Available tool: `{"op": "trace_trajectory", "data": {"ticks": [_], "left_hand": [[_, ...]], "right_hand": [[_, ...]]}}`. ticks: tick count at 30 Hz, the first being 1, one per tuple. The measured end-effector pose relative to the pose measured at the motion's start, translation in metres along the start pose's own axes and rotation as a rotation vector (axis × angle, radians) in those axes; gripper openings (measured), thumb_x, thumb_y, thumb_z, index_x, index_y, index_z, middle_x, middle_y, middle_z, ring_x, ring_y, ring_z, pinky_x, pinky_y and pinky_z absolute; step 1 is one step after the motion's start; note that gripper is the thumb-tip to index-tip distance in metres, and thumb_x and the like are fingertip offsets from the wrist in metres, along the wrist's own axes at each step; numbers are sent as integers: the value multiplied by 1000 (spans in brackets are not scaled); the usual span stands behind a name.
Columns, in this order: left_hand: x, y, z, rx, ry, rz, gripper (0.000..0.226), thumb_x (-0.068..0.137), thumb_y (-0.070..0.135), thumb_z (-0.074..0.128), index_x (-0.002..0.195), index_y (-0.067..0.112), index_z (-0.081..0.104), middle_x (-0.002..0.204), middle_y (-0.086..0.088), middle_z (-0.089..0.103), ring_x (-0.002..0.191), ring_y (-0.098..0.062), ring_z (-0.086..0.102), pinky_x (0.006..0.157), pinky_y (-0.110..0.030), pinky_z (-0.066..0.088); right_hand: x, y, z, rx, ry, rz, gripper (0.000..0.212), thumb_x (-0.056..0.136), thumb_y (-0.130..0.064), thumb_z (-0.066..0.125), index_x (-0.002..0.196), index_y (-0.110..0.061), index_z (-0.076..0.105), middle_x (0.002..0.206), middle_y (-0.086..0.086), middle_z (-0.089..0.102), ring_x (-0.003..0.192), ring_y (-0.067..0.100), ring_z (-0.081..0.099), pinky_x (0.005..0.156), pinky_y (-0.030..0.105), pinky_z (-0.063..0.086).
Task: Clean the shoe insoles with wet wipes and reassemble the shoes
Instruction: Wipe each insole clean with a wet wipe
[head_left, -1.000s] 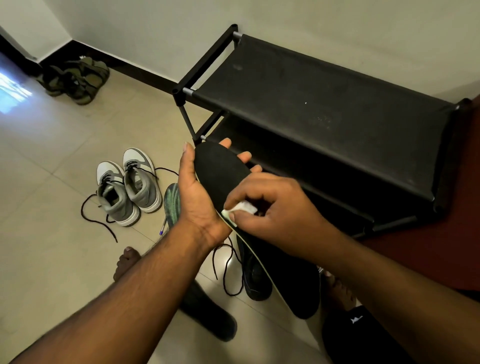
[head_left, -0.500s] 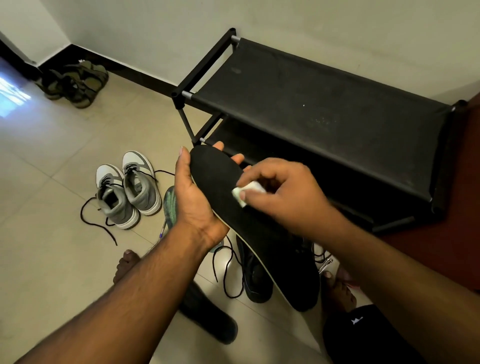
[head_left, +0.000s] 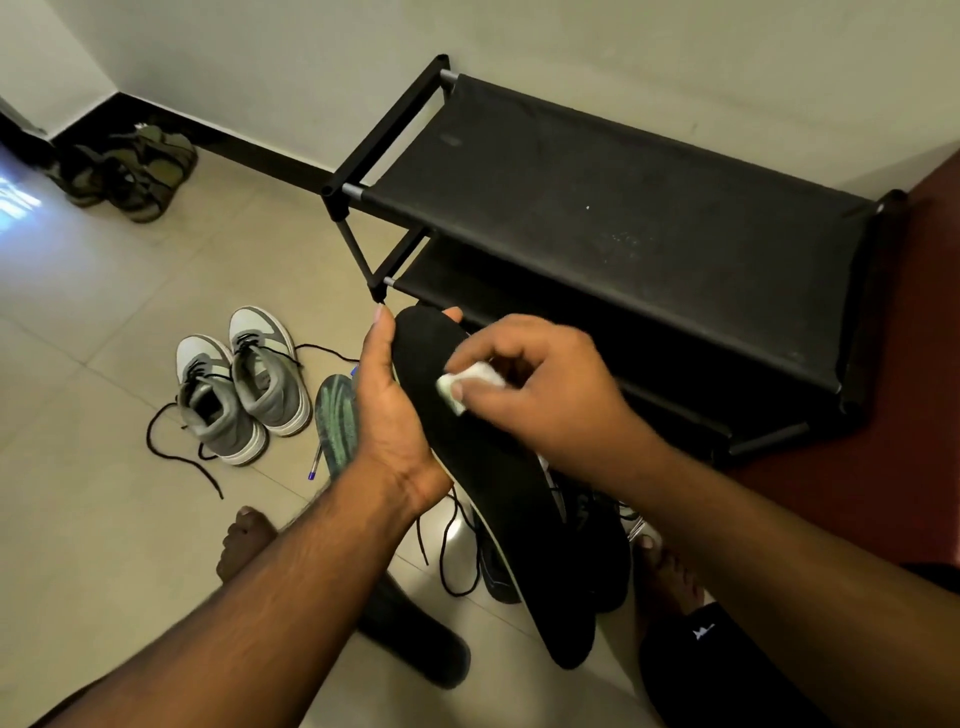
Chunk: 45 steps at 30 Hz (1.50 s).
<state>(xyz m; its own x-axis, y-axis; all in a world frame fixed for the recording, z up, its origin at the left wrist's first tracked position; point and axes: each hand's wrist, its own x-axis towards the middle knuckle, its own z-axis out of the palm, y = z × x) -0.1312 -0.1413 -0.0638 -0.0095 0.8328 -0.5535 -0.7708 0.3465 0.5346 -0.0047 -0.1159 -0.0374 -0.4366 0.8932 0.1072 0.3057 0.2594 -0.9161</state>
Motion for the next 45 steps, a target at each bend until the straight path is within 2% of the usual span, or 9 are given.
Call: {"op": "trace_trajectory", "data": {"ticks": [3,6,11,17,22,31,36,41,45], "left_hand": [[1,-2,-1,-19,9,-5,59,86,71,47,105,19,66,87,-5,64,79,-21,67,73,-33,57],[0,-3,1,34,5,-28,74,85,74,47,129,16,63,110,-13,64,104,-28,63,91,-42,51],[2,-5,-1,-8,-31,-7,78,85,73,48,132,13,62,106,-12,64,99,-27,62,111,-55,34],[-4,-12,0,3,-70,-108,74,83,77,44,80,11,79,85,-11,72,83,-26,73,79,-37,58],[-4,-15,2,47,-69,-94,73,88,74,41,118,15,72,112,-13,69,103,-28,64,103,-48,43],[-8,-23,4,108,-103,-82,68,94,67,39,98,13,79,106,-14,72,103,-27,69,93,-43,51],[-3,-23,-1,276,-101,-92,77,87,79,40,120,16,70,128,-30,59,116,-41,58,102,-61,41],[3,-11,-10,243,-54,-25,60,91,62,47,82,12,77,84,-12,66,76,-25,63,80,-41,52],[11,-8,-50,133,48,-39,52,88,58,55,90,8,72,95,-13,66,90,-28,64,101,-45,46]], "right_hand": [[-7,0,11,-57,-63,-131,11,77,-4,74,86,-10,73,86,-5,69,84,4,62,80,16,49],[1,16,1,-144,32,9,11,78,-7,74,87,-14,73,89,-5,66,84,3,60,74,11,47],[14,27,-19,-132,201,203,14,81,-7,70,87,-19,71,91,-10,65,84,2,60,72,11,46],[0,3,8,12,-24,-80,13,78,-6,76,88,-13,73,88,-5,67,84,5,64,73,12,48],[8,23,-7,-171,144,106,10,81,-7,71,87,-16,72,89,-12,62,87,1,60,75,12,49],[5,1,-4,16,69,-44,10,80,-6,75,88,-11,73,88,-2,67,80,7,63,68,17,51],[11,24,-12,93,212,268,11,81,-7,72,83,-17,70,78,-9,66,70,4,63,62,20,52],[15,46,-15,-30,205,385,12,77,-7,72,76,-19,69,74,-7,66,71,7,64,64,21,52],[10,62,-1,37,194,446,14,74,-4,73,72,-17,69,68,-6,65,65,8,62,60,22,54]]}}
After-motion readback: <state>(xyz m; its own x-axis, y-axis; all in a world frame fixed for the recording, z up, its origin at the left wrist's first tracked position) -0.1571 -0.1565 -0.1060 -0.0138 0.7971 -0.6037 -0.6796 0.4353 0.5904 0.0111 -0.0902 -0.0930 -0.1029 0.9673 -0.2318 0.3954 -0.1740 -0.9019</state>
